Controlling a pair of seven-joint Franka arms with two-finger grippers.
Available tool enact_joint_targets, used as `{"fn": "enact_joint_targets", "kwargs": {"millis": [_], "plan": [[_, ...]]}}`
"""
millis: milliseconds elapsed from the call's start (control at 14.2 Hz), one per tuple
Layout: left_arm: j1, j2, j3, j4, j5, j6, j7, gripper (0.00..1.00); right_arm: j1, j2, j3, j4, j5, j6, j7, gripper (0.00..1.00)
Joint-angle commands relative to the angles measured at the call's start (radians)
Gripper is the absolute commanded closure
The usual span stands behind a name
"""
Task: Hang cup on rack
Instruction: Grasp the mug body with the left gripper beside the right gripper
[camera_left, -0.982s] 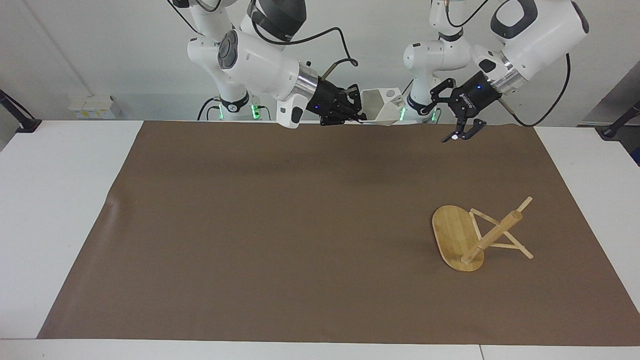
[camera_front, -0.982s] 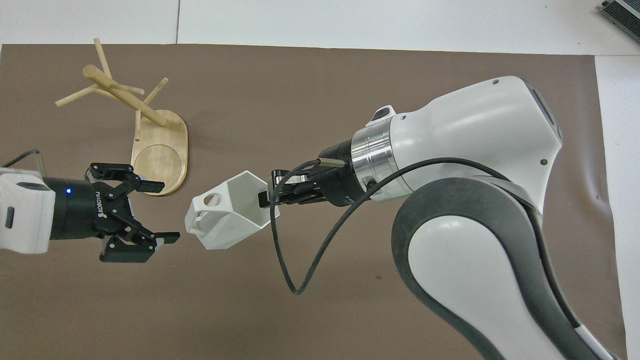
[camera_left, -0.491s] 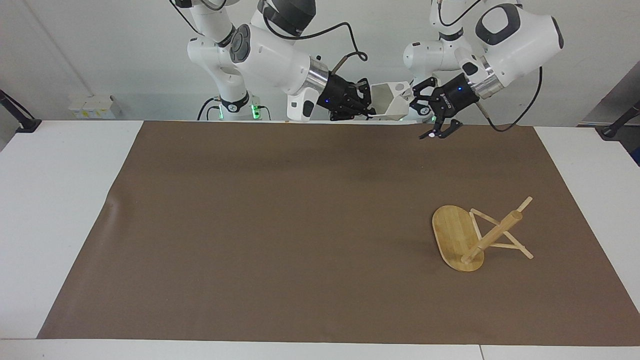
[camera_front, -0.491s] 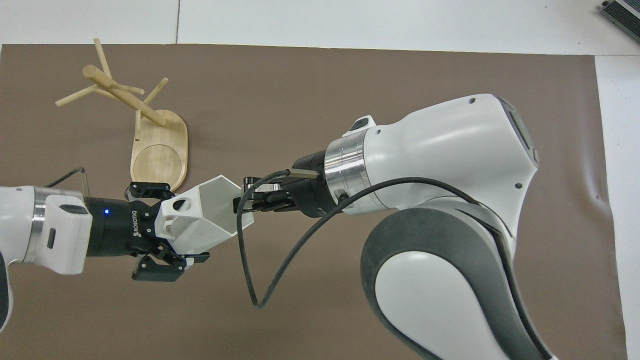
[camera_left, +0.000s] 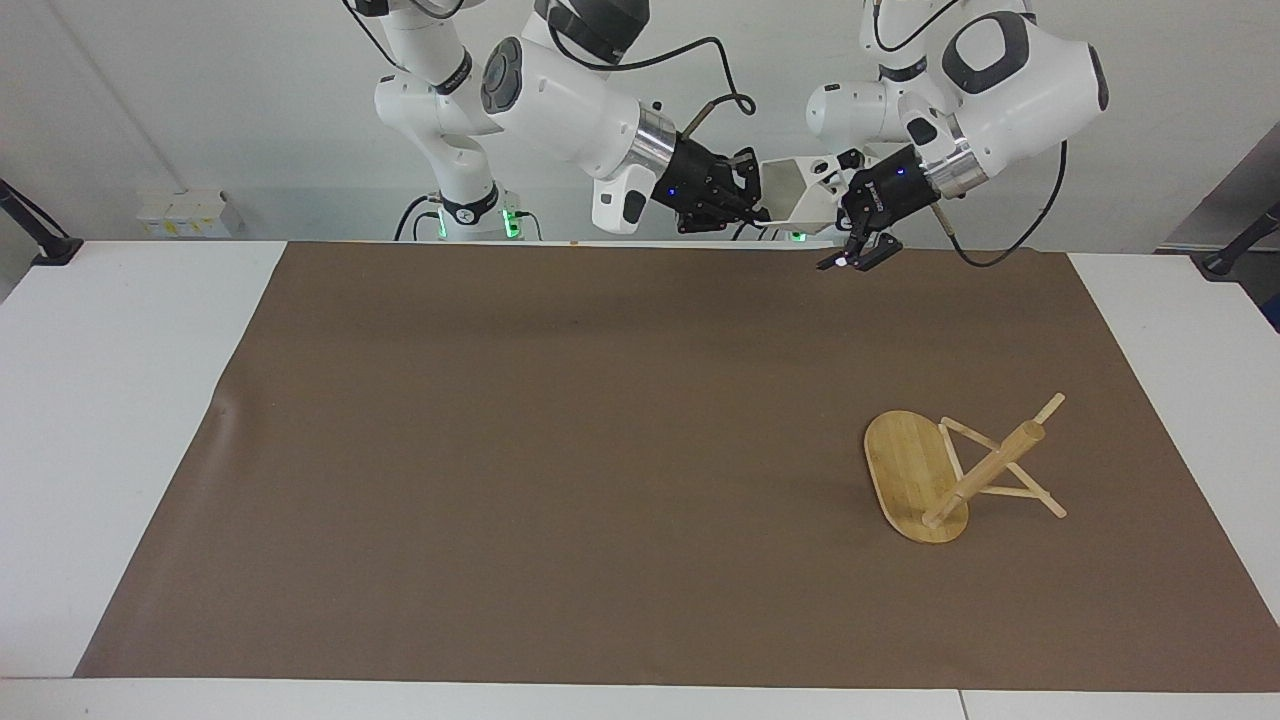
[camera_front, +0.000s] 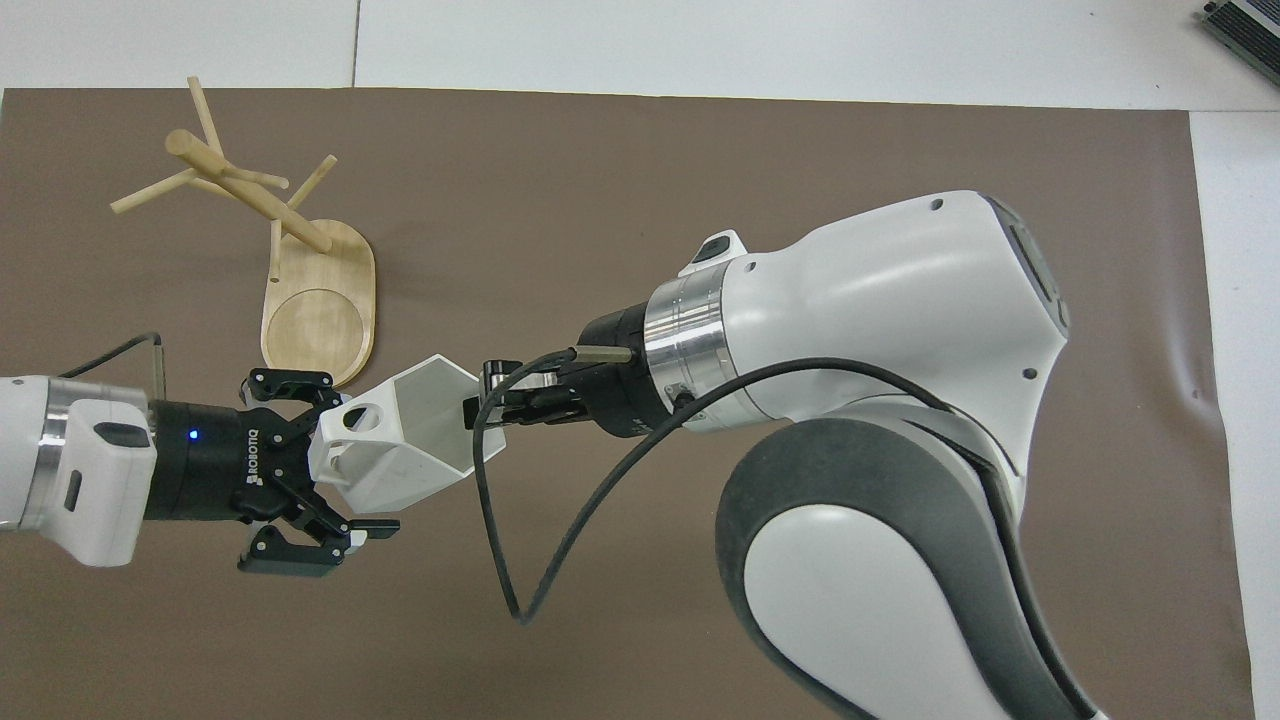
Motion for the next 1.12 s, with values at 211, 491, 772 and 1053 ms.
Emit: {"fn": "enact_joint_targets", "kwargs": {"millis": [211,491,772,1053], "plan": [[0.013,-0.03,0.042,-0.018,-0.032,-0.055,0.053,0.0,-0.016,0.006,0.015,-0.004,-0.01,0.052,-0.034,1.0],[0.016,-0.028,0.045,-0.012,-0.064,-0.049,0.048,0.0,-0.016,0.005,0.015,-0.015,-0.016,0.073,-0.034,1.0],[0.03,-0.018,0.047,0.009,-0.089,-0.035,0.043,0.0,-0.016,0.003,0.015,-0.016,-0.018,0.075,-0.034,1.0],[0.018,-0.016,0.042,0.008,-0.092,0.003,0.04,0.0,-0.016,0.003,0.015,-0.016,-0.025,0.081,-0.034,1.0]]}}
